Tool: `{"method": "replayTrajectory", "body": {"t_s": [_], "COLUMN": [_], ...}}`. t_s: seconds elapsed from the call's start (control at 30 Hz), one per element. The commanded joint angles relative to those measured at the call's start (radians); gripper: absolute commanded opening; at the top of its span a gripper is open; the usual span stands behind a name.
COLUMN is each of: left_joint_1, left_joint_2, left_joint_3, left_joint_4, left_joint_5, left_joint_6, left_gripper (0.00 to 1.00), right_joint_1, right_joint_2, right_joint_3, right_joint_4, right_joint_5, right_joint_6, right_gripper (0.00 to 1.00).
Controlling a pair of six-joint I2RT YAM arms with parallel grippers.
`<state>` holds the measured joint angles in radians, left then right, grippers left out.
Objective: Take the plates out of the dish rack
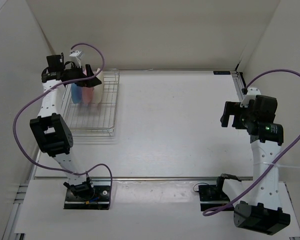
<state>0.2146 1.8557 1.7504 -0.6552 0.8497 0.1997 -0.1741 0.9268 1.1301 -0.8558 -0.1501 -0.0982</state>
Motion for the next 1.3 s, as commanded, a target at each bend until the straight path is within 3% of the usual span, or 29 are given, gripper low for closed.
{"method": "replayTrajectory", "body": {"t_s": [0.0,0.37,0.53,0.7,0.77,0.8,0.87,0.9,0.97,1.0,1.27], "left_joint_1": [0.000,-0.040,-0.060,-0.069,-0.069,-0.069,-0.069,-0.069,-0.069,-0.069,-0.069], "left_joint_2": [0.008,0.063,0.073,0.073,0.073,0.073,0.073,0.073,0.073,0.073,0.043], "left_joint_3": [0.018,0.049,0.060,0.060,0.060,0.060,0.050,0.050,0.050,0.050,0.086], "left_joint_4": [0.048,0.057,0.057,0.057,0.057,0.057,0.066,0.066,0.066,0.066,0.048], "left_joint_5": [-0.027,-0.058,-0.081,-0.100,-0.100,-0.100,-0.100,-0.100,-0.109,-0.109,-0.119], "left_joint_6": [-0.023,-0.048,-0.048,-0.057,-0.057,-0.057,-0.057,-0.057,-0.057,-0.057,-0.066], "left_gripper": [0.87,0.83,0.67,0.41,0.39,0.30,0.28,0.20,0.17,0.11,0.11], "right_joint_1": [0.002,0.002,0.002,0.002,0.002,0.002,0.002,0.002,0.002,0.002,0.002], "right_joint_2": [-0.011,-0.011,-0.020,-0.020,-0.020,-0.020,-0.020,-0.020,-0.020,-0.011,-0.011], "right_joint_3": [0.002,0.002,-0.007,-0.036,-0.036,-0.046,-0.046,-0.046,-0.046,-0.046,-0.055], "right_joint_4": [0.037,0.037,0.046,0.057,0.057,0.057,0.066,0.066,0.066,0.066,0.075], "right_joint_5": [0.020,0.020,0.020,0.020,0.020,0.020,0.020,0.020,0.011,0.011,0.011], "right_joint_6": [-0.015,-0.015,-0.024,-0.024,-0.024,-0.024,-0.024,-0.015,-0.015,-0.015,-0.015], "right_gripper": [1.00,1.00,1.00,1.00,1.00,1.00,1.00,1.00,1.00,1.00,1.00]}}
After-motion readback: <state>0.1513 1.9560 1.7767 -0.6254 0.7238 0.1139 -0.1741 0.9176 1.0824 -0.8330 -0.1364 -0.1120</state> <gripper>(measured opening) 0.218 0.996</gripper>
